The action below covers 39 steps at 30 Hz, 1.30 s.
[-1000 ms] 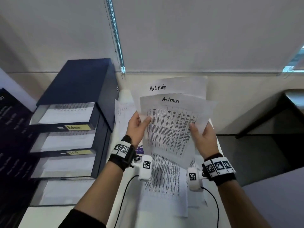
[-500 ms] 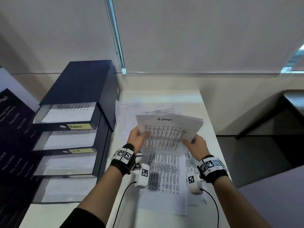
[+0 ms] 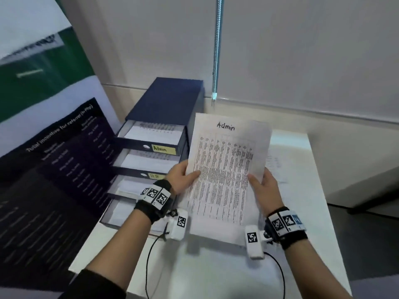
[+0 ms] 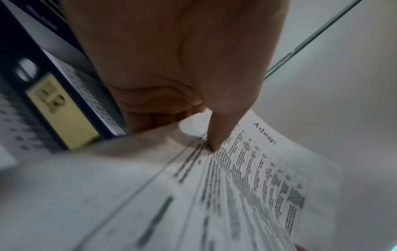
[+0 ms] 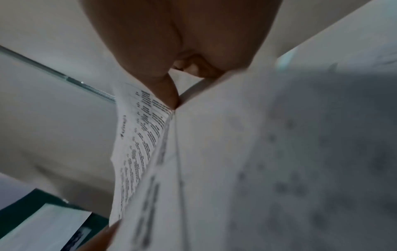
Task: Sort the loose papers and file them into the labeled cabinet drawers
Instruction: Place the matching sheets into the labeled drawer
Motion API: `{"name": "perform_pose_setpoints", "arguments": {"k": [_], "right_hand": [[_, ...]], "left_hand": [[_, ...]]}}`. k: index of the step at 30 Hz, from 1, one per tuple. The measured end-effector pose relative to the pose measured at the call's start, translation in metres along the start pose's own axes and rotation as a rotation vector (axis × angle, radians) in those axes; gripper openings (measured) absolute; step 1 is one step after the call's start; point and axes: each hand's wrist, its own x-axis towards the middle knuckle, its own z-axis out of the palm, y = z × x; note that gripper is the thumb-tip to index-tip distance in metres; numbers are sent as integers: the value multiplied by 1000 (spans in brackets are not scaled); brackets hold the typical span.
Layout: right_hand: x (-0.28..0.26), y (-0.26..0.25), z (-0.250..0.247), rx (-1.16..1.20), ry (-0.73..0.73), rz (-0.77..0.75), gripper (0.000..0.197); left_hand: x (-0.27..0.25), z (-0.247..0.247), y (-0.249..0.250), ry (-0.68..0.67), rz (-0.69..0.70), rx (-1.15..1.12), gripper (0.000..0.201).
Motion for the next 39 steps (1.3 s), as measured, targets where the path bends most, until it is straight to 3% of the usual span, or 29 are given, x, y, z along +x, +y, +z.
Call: {"name": "perform_pose_setpoints", "arguments": {"k": [4, 8, 10, 14, 16, 18, 21, 26, 29, 32, 37, 39], "right_hand": [[-8, -9, 65, 93, -72, 120, 37], [-9, -27, 130, 115, -179, 140, 47], [-5, -40, 158, 144, -184, 165, 48], [6, -56, 200, 133, -176, 204, 56], [12, -60, 214, 112, -177, 248, 65], [16, -64, 229, 156, -170, 293, 70], [13, -75, 236, 174, -206, 280, 60], [-16, -102, 230, 65, -460, 258, 29], [-15, -105, 226, 115, -520, 315, 27], [7, -104, 225, 120, -458, 324, 27], [53, -100, 230, 293, -320, 400, 28], [70, -99, 232, 321, -307, 414, 28]], "left_hand": [[-35, -53, -16, 154, -83, -97, 37], [-65, -111, -26, 364, -50, -275, 35], [-71, -141, -29, 309, -46, -353, 38], [-84, -181, -35, 42, -84, -475, 30], [-87, -193, -36, 65, -99, -503, 25], [-81, -210, -42, 180, -108, -503, 26], [-64, -232, -48, 332, -100, -431, 32], [-34, -241, -50, 346, -131, -387, 31], [-15, -238, -50, 404, -170, -380, 38], [-1, -236, -42, 448, -178, -380, 39], [14, -236, -33, 214, -241, -446, 23], [21, -234, -30, 230, -237, -389, 22]]}}
